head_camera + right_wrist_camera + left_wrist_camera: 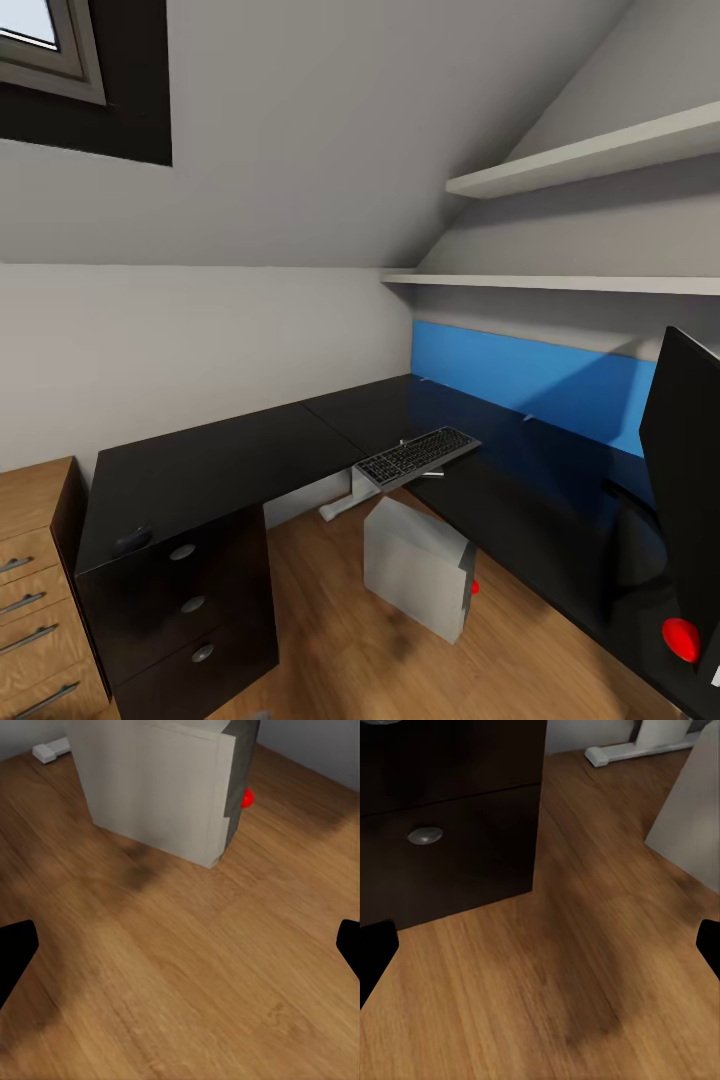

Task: In the bedroom, organize the workspace by keeping the computer under the desk, ensuring the monitor is on the desk, placing the keyboard on the desk next to the monitor, placing the mouse on the desk next to the keyboard, moving the folder from the swivel chair onto the desk next to the mouse, stacking the notebook on top of the folder with the pen on top of the notebook, and positioning the swivel chair next to the desk.

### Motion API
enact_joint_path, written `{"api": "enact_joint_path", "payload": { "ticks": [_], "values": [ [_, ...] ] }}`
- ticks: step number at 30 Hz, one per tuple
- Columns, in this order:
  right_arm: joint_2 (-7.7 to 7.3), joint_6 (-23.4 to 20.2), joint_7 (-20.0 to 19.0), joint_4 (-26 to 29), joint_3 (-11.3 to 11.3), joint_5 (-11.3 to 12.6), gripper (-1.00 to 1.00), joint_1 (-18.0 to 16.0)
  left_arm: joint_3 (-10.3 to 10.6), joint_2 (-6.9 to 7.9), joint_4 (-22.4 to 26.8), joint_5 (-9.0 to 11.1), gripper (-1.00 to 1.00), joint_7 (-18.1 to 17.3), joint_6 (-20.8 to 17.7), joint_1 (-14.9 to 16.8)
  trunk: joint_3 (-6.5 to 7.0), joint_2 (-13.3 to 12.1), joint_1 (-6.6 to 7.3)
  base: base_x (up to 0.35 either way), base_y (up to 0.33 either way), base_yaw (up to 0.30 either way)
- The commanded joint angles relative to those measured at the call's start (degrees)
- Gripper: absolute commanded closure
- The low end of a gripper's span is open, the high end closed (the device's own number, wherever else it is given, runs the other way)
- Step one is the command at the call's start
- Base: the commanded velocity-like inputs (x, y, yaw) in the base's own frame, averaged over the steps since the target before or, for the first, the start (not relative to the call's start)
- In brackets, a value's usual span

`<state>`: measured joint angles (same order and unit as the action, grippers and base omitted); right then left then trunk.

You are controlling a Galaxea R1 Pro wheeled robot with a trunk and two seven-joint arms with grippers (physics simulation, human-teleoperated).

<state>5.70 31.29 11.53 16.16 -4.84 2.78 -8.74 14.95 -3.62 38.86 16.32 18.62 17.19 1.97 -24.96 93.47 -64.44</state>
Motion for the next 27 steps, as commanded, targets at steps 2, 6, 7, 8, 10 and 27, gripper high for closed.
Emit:
{"api": "enact_joint_path", "payload": {
  "ticks": [2,6,7,8,10,27],
  "values": [
    [-0.02,0.11,0.41,-0.06,-0.46,0.4,-1.0,-0.05,0.35,0.08,0.33,0.59,-1.0,0.35,0.3,0.05,-0.07,0.03,0.0,0.0,0.0,0.0],
    [-0.01,-0.06,0.42,-0.07,-0.39,0.51,-1.0,-0.05,0.37,0.07,0.66,0.63,-1.0,0.36,0.3,0.05,-0.12,0.03,0.0,0.0,0.0,0.0],
    [-0.01,-0.1,0.42,-0.07,-0.38,0.52,-1.0,-0.05,0.38,0.06,0.7,0.63,-1.0,0.34,0.32,0.05,-0.16,0.03,0.0,0.0,0.0,0.0],
    [0.0,-0.14,0.42,-0.07,-0.38,0.53,-1.0,-0.05,0.39,0.05,0.73,0.63,-1.0,0.33,0.33,0.05,-0.21,0.03,0.0,0.0,0.0,0.0],
    [0.0,-0.18,0.43,-0.07,-0.36,0.54,-1.0,-0.05,0.41,0.03,0.8,0.64,-1.0,0.35,0.33,0.05,-0.52,0.43,-0.21,0.0,0.0,0.0],
    [0.01,-0.24,0.43,-0.08,-0.43,0.38,-1.0,-0.05,0.44,-0.04,0.87,0.64,-1.0,0.36,0.3,0.05,-4.14,7.25,-3.95,0.0,0.0,0.0]
  ]
}}
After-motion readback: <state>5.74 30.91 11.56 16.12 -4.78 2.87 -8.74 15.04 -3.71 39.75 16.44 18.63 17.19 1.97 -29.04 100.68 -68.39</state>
